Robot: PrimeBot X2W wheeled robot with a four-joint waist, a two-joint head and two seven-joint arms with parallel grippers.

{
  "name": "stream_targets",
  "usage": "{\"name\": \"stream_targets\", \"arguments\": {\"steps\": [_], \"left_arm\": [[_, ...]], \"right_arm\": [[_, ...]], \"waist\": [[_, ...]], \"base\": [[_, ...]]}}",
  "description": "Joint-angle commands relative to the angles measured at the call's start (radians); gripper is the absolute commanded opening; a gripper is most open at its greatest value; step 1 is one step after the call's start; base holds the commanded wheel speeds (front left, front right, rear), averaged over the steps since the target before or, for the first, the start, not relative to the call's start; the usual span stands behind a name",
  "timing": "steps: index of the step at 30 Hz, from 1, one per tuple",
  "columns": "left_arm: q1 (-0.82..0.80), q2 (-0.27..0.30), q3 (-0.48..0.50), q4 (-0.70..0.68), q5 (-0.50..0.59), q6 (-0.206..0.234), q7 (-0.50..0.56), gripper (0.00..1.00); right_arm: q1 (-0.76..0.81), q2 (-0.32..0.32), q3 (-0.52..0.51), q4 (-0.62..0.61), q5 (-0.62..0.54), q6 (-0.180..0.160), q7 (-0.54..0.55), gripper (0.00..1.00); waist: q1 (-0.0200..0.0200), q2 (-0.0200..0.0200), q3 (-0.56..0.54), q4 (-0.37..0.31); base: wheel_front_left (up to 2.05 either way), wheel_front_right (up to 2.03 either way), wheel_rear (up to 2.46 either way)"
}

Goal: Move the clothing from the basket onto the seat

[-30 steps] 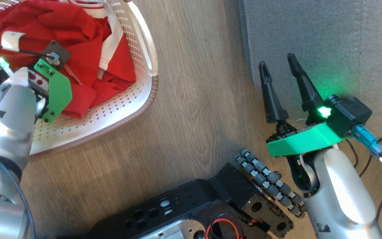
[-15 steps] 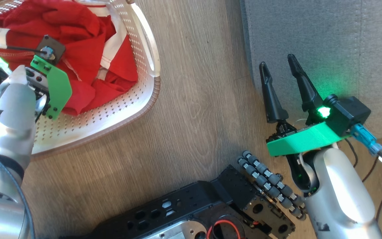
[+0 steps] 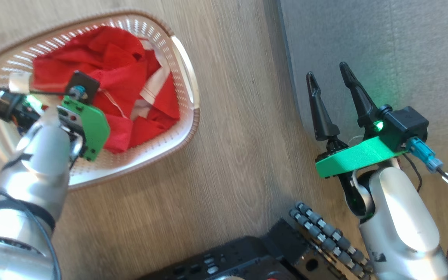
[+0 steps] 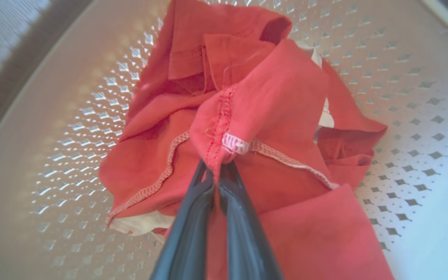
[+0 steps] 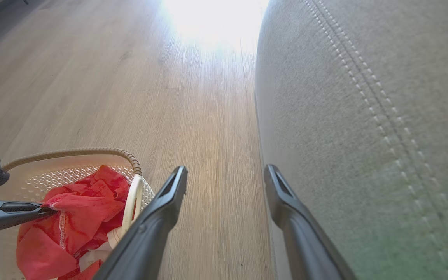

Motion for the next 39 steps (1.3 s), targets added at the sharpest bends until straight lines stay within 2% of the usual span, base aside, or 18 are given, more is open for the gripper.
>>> {"name": "stream_targets", "arguments": {"steps": [1,8,22,31,39], "left_arm": [[0.034,0.007,0.023,-0.009,-0.015,0.008,-0.021,0.00],[0.115,-0.036,0.039,-0.067,-0.052,0.032,-0.045,0.00],[0.351,-0.060,0.112,-0.502,-0.067,0.113,-0.045,0.00],[0.464,-0.064,0.156,-0.736,-0.024,0.130,-0.045,0.00],[0.557,-0.078,0.208,-0.935,-0.005,0.149,-0.046,0.00]], "right_arm": [[0.034,-0.012,0.008,-0.010,-0.011,0.000,-0.001,1.00],[0.048,-0.012,-0.010,0.033,-0.048,0.000,-0.001,1.00],[0.115,-0.012,-0.052,0.081,-0.086,0.000,-0.001,1.00],[0.159,-0.012,-0.061,0.093,-0.092,0.000,-0.001,1.00],[0.201,-0.012,-0.057,0.037,-0.067,0.000,-0.001,1.00]], "waist": [[0.0000,-0.0001,-0.083,0.036],[0.0000,-0.0001,-0.225,0.089],[0.0000,-0.0001,-0.471,0.188],[0.0000,-0.0001,-0.576,0.227],[0.0000,-0.0001,-0.656,0.254]], "base": [[0.00,0.00,0.00],[0.00,0.00,0.00],[0.00,0.00,0.00],[0.00,0.00,0.00],[0.00,0.00,0.00]]}}
